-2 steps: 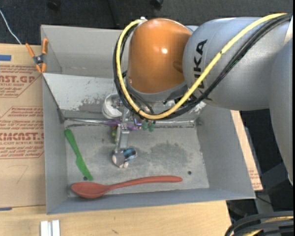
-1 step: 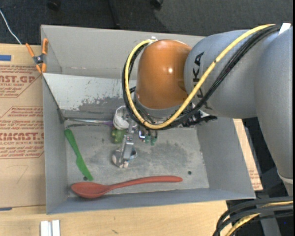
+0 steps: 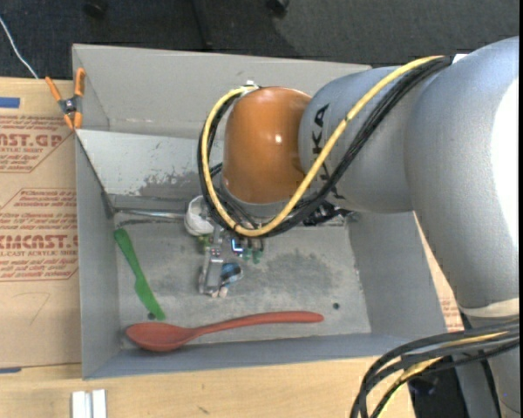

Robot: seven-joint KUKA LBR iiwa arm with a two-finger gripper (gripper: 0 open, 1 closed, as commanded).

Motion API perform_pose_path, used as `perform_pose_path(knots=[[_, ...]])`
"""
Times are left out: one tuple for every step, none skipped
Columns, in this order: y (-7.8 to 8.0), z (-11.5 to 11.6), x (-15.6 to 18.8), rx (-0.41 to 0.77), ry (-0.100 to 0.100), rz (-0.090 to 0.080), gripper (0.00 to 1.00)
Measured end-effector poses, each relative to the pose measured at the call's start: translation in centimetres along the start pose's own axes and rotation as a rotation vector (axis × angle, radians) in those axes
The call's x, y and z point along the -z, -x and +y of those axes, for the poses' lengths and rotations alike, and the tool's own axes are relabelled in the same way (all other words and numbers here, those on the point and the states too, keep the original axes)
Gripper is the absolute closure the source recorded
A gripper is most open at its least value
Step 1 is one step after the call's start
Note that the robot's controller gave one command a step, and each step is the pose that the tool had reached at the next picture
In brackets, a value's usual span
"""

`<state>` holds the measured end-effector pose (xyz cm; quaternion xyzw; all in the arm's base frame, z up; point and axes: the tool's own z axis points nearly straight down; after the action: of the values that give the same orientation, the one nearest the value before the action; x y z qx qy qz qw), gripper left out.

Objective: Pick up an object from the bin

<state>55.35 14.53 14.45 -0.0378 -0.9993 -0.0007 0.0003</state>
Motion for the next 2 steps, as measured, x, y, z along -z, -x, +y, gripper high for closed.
perform_pose_path(knots=[[-2.4,-4.3,-0.3,-0.173,0.002,0.002,0.0],[-2.5,-3.5,-7.1,-0.031,0.006,-0.017,1.0]])
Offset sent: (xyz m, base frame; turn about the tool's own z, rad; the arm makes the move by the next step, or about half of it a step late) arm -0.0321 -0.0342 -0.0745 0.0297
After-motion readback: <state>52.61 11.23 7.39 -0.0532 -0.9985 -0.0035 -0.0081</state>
